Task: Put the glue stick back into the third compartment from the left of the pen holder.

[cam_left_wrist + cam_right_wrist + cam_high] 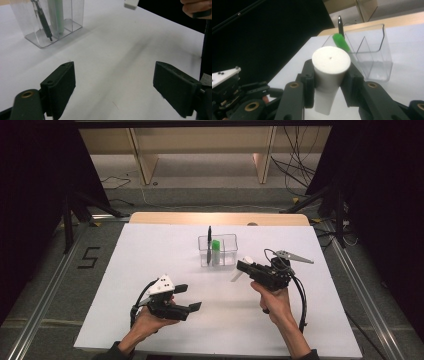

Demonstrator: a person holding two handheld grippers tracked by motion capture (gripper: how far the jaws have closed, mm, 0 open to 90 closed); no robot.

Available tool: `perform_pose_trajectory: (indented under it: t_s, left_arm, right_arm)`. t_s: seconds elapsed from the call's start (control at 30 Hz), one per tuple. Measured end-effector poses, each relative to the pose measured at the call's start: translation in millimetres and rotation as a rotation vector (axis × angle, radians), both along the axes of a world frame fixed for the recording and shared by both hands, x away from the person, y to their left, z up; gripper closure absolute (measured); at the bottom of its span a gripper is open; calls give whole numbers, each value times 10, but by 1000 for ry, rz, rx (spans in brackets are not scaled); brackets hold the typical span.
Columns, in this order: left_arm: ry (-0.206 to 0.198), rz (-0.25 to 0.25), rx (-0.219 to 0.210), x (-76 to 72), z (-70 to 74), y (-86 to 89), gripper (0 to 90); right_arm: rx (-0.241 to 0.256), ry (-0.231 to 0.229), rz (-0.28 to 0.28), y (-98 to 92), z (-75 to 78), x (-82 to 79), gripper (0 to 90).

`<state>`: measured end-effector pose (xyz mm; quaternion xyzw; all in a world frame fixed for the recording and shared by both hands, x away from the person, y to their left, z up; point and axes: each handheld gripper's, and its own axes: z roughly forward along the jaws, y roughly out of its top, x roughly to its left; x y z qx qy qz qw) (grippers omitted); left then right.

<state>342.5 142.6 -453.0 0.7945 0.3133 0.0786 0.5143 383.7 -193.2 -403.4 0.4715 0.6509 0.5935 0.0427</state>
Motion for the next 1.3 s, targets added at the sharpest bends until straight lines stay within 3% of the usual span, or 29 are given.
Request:
perform_pose_trajectory:
  t_s: [0.6, 0.87, 1.1, 1.3]
  left_arm:
    - [17, 34, -24, -49, -47, 171, 163]
    - [15, 41, -21, -74, -54, 193, 163]
    - [-6, 47, -35, -112, -56, 210, 163]
    - [2, 44, -43, -124, -69, 213, 164]
  right_arm:
    - [-60, -43, -37, 90, 305, 418, 675]
    - [-97, -44, -67, 117, 325, 584, 675]
    - [-122, -27, -94, 151, 322, 772, 675]
    - [-135, -8, -123, 155, 296, 913, 674]
